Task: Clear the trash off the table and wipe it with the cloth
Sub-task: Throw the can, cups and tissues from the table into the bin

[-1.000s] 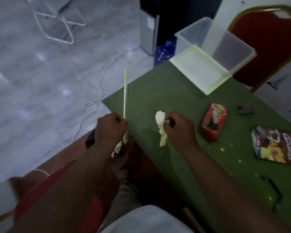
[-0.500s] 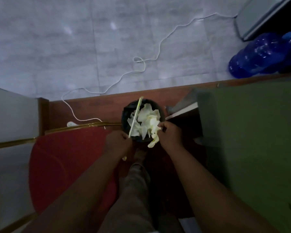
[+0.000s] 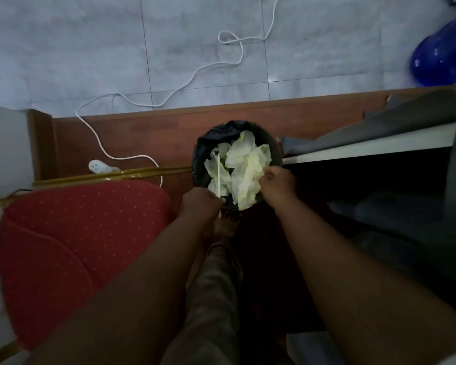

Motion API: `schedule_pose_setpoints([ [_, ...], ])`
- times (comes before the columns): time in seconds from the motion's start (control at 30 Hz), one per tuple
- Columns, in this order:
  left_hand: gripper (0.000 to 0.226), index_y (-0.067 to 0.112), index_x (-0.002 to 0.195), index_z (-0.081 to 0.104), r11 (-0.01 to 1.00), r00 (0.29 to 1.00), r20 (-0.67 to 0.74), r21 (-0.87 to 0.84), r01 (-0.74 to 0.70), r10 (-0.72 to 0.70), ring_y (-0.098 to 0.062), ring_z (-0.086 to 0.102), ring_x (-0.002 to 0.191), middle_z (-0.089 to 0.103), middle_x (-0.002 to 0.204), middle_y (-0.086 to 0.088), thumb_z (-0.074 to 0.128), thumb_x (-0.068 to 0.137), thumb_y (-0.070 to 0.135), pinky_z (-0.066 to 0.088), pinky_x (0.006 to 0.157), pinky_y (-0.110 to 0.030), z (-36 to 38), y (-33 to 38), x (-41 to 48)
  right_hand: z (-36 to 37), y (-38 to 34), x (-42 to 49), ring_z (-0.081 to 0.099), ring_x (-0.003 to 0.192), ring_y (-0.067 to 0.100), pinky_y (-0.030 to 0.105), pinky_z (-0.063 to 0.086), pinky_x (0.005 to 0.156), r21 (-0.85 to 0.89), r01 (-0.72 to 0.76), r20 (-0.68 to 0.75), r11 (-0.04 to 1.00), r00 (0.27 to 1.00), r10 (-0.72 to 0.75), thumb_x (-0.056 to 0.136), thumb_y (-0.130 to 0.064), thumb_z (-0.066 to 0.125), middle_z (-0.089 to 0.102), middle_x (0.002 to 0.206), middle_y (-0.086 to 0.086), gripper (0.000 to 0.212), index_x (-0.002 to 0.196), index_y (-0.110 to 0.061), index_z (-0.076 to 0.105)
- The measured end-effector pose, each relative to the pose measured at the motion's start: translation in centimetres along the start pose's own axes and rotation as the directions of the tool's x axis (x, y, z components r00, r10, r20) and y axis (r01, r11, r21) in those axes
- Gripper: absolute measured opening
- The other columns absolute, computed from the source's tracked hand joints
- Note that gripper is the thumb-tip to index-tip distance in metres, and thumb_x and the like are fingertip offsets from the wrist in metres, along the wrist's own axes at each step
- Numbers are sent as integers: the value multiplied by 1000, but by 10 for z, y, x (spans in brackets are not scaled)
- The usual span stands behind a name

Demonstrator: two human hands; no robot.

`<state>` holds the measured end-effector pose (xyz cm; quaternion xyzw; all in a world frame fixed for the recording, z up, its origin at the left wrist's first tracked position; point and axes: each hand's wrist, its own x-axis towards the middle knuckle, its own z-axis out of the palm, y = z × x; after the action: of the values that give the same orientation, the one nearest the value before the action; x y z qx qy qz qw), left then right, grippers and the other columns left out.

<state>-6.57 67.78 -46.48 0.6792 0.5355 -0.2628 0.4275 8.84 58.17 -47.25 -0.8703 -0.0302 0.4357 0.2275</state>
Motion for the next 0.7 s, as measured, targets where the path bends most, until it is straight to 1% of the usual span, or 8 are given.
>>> schedule_pose_setpoints([
  [0.1,19,17,74,68,1000,1000,-16,15,-11,11,-17,59,73,65,78,-10,68,83,35,46,68,-29,-6,-2,1,0,0,-4,55,121,27,39,44,104,48,-11,-3,999,1000,11,91,-14,60,57,134,13,40,130,-8,58],
  [0.2,25,12,82,74,1000,999,-35,18,-9,9,-19,61,77,64,79,-4,66,86,35,42,68,-25,-12,-4,-4,-3,4,-16,55,122,27,38,44,104,90,-2,-3,996,1000,3,91,-12,59,57,134,16,39,130,-4,57],
  [0.33,32,10,80,72,999,997,-75,-16,-36,35,-25,66,87,69,85,-7,63,87,40,42,69,-27,-18,3,-24,-14,5,-40,55,120,26,31,42,97,128,10,-1,992,1000,-10,92,-11,58,58,132,14,38,130,-5,56],
  [0.4,38,10,89,71,998,995,-87,-36,-48,45,-27,65,96,71,98,-10,61,86,46,45,75,-29,-17,8,-32,-19,5,-51,55,121,25,32,43,98,127,30,10,991,999,-31,92,-12,58,58,133,13,39,131,-5,56],
  [0.5,52,11,117,67,997,991,-107,-20,-81,78,-27,60,113,66,121,-9,57,88,52,45,91,-33,-31,34,-66,-41,-5,-82,57,119,23,38,46,102,125,88,-5,988,996,-88,91,-15,60,59,132,12,40,131,-8,57],
  [0.57,54,12,123,64,989,979,-148,-25,-144,139,-25,59,115,66,123,-6,54,90,54,44,93,-33,-44,56,-96,-65,-18,-110,58,117,22,36,47,100,154,127,-34,980,992,-123,90,-17,61,60,132,10,41,130,-10,57],
  [0.63,47,13,111,66,974,959,-206,-80,-213,193,-22,63,105,70,109,-2,53,90,53,45,84,-32,-60,80,-130,-90,-30,-142,58,116,20,30,46,95,206,170,-68,964,985,-160,90,-17,62,61,130,8,40,129,-11,59],
  [0.7,42,14,88,65,949,929,-259,-104,-298,263,-22,65,88,69,88,-1,50,89,54,42,72,-31,-75,104,-166,-117,-40,-179,59,113,18,25,45,91,253,225,-111,941,973,-202,89,-18,63,64,126,5,38,126,-12,61],
])
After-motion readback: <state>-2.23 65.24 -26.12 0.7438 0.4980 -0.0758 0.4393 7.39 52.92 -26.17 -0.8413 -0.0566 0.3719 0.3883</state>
